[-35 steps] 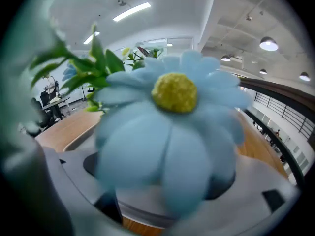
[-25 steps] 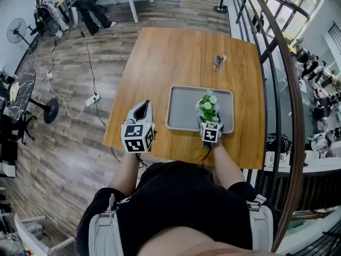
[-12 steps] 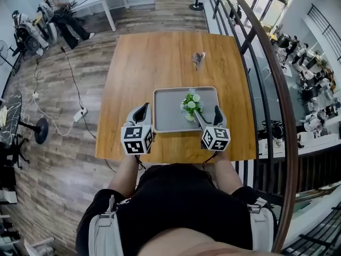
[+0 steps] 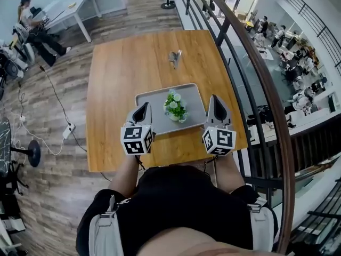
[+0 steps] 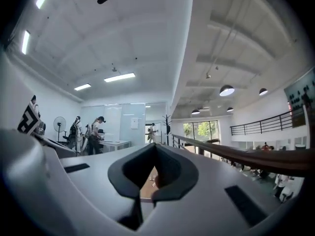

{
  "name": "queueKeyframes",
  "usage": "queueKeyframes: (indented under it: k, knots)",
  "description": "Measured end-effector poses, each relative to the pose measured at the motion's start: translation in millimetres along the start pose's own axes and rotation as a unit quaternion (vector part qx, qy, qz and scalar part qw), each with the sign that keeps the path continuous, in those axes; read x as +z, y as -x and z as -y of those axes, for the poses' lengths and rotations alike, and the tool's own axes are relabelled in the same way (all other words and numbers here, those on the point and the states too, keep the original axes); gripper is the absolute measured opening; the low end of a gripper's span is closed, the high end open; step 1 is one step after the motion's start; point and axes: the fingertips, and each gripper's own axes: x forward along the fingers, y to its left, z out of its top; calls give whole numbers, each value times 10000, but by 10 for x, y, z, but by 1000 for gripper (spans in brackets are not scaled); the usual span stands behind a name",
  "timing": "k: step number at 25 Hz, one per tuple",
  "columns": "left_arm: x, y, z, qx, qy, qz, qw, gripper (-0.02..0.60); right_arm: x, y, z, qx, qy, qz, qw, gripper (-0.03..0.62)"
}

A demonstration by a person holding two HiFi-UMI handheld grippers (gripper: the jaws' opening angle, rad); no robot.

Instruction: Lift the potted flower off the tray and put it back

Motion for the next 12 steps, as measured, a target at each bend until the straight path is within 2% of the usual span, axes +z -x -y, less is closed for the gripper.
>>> queueKeyframes:
  k: [5, 12]
  knots:
    - [65, -70, 100, -141, -52, 27, 9999, 12, -14, 37, 209, -273, -328, -135, 9990, -5]
    - [149, -89, 140, -235, -119, 73, 9996, 12, -82, 15, 227, -315, -315, -246, 9987, -5]
